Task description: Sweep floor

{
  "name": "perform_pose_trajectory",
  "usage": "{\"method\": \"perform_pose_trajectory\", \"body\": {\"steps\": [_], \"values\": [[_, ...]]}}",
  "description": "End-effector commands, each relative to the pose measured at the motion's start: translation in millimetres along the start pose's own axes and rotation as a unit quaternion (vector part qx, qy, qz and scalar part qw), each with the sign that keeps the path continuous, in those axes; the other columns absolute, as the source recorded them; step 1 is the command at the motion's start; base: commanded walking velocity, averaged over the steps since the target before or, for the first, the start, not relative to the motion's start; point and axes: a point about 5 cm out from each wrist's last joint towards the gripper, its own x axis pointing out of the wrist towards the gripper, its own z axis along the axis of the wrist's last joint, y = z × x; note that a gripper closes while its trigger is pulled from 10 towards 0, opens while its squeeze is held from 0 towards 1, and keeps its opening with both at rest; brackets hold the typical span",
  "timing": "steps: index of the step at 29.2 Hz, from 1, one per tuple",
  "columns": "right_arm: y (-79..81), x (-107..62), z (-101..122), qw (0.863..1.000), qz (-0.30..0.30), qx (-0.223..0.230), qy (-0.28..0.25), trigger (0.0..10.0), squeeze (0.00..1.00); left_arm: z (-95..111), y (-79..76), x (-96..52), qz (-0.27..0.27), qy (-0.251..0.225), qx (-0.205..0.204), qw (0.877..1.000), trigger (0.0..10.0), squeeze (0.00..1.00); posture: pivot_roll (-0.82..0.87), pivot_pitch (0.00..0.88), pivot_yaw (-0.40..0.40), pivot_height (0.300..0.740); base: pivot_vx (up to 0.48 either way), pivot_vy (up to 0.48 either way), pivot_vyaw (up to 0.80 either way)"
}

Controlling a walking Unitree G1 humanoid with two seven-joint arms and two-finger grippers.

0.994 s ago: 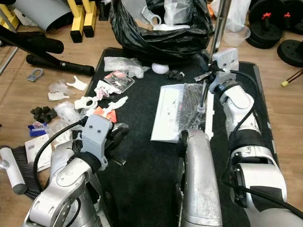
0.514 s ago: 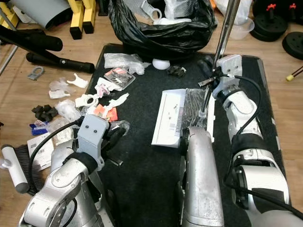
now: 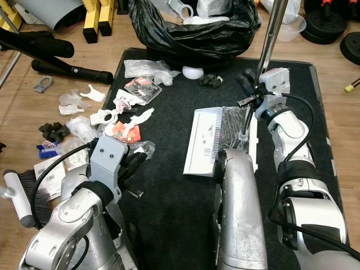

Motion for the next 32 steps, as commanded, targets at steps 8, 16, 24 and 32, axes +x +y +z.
{"method": "perform_pose_trajectory", "body": {"steps": [8,16,24,32], "values": [[-12.4,-22.6,-1.9,0.999,-0.038,0.012,-0.036,10.0,1.00,-1.8,-4.1,-2.6,-0.039,0.008,-0.003,0.999,10.0,0.00,0.01,0.351,-0.045,0.300,0.000,0.000,0.00],[-18.2,-42.7,-11.3,0.998,-0.057,0.008,-0.022,10.0,1.00,-3.2,-5.8,0.9,-0.042,0.007,-0.007,0.999,10.0,0.00,0.00,0.331,-0.046,0.300,0.000,0.000,0.00],[-11.2,-58.1,-25.1,0.998,-0.062,0.013,0.009,10.0,1.00,-4.4,-9.4,4.8,-0.042,0.004,-0.011,0.999,10.0,0.00,-0.02,0.306,-0.073,0.300,0.000,0.000,0.00],[-12.0,-70.0,-34.9,0.996,-0.076,0.014,0.048,10.0,0.00,-4.2,-11.7,7.2,-0.041,0.001,-0.014,0.999,10.0,0.00,-0.05,0.300,-0.088,0.300,0.000,0.000,0.00]]}}
